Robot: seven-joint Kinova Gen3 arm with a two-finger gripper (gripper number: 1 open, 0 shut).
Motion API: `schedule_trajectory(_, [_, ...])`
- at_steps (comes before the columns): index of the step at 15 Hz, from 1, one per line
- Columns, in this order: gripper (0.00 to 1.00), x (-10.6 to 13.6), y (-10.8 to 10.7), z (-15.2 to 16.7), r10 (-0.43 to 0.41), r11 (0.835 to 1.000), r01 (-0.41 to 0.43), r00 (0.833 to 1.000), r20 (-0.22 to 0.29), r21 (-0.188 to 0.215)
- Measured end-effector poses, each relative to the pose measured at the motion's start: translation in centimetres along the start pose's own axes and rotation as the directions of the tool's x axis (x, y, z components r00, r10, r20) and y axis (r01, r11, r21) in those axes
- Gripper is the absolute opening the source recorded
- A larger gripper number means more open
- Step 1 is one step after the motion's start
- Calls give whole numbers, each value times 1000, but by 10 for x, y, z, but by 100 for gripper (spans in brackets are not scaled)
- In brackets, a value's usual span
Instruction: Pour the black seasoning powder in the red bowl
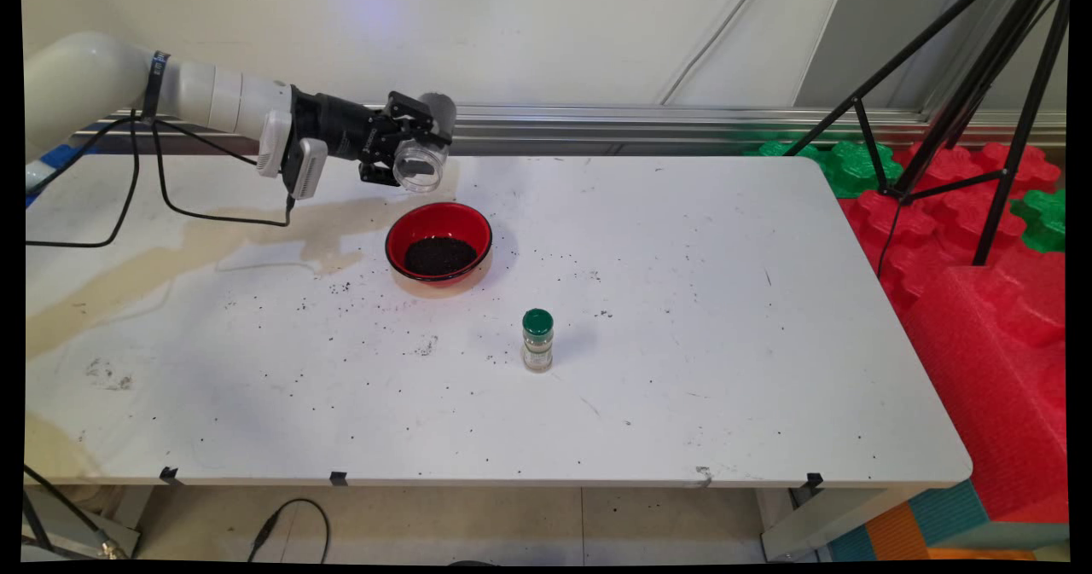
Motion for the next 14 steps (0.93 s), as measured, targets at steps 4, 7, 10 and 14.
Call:
schedule_trajectory(4, [0, 1, -1, 0, 89, 996, -89, 996, 3, 0])
schedule_trajectory(7, [0, 1, -2, 0, 145, 989, -145, 989, 5, 0])
schedule_trajectory(10, [0, 2, -3, 1, 204, 979, -204, 979, 7, 2])
schedule_trajectory(14, [0, 4, -5, 3, 275, 961, -275, 961, 7, 7])
